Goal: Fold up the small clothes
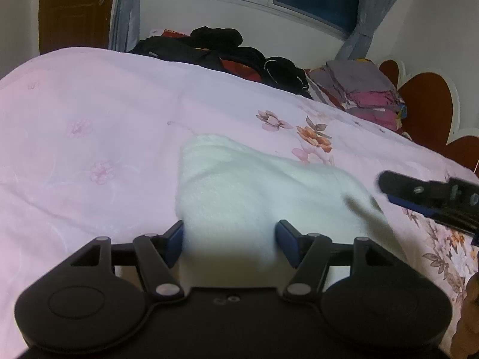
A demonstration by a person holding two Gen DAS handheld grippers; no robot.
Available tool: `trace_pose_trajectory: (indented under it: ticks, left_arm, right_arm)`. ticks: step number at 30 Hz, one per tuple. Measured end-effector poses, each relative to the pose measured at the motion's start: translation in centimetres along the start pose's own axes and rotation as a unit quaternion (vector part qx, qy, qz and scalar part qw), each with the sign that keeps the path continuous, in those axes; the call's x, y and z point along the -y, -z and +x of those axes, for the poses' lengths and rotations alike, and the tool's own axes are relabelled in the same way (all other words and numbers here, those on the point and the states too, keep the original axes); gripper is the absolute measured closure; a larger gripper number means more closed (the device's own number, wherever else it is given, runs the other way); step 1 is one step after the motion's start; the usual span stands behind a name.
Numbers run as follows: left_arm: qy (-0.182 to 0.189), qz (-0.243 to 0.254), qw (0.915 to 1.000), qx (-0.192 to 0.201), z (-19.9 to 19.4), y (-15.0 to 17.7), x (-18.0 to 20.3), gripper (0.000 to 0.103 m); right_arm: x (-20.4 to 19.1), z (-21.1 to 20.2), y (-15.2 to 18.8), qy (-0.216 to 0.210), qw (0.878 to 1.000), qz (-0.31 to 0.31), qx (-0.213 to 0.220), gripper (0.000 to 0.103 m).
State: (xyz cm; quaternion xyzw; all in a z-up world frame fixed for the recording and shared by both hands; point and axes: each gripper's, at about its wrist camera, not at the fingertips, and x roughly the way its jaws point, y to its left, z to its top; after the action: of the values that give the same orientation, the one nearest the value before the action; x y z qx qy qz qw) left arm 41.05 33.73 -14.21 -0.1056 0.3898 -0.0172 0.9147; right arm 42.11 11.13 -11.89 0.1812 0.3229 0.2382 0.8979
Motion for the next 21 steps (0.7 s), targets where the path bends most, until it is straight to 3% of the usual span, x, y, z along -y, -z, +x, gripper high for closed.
trace_pose_trajectory:
  ticks: [2, 4, 9, 14, 18, 21]
  left_arm:
    - [-0.002, 0.003, 1.0000, -0.002, -0.1, 0.0, 0.2, 0.040]
    - [0.003, -0.002, 1.0000, -0.007, -0.5, 0.0, 0.0, 0.039]
    - [-0.008, 0.015, 0.9999, 0.000, -2.8, 1.2, -0.1, 0.039]
    - [-0.006, 0.020, 0.9997, -0.008, -5.0, 3.1, 0.1, 0.039]
    - [0.004, 0.021, 0.9995, -0.025, -6.0, 4.5, 0.2, 0.039]
    - [0.010, 0.016, 0.9990, -0.040, -6.1, 5.7, 0.2, 0.038]
  right_arm:
    - [-1.2, 1.6, 0.7, 0.019, 0.999, -0.033, -0.027, 0.065]
    - [-0.7, 3.7, 2.1, 0.078, 0.993, -0.057, -0.063, 0.065]
    - [-0.7, 3.7, 2.3, 0.091, 0.992, -0.056, -0.065, 0.065]
    - [-1.6, -0.6, 2.6, 0.060, 0.997, -0.036, -0.044, 0.065]
    - [-1.8, -3.9, 4.4, 0.052, 0.996, -0.030, -0.058, 0.065]
    - [-0.6, -5.5, 6.5, 0.039, 0.996, 0.018, -0.079, 0.065]
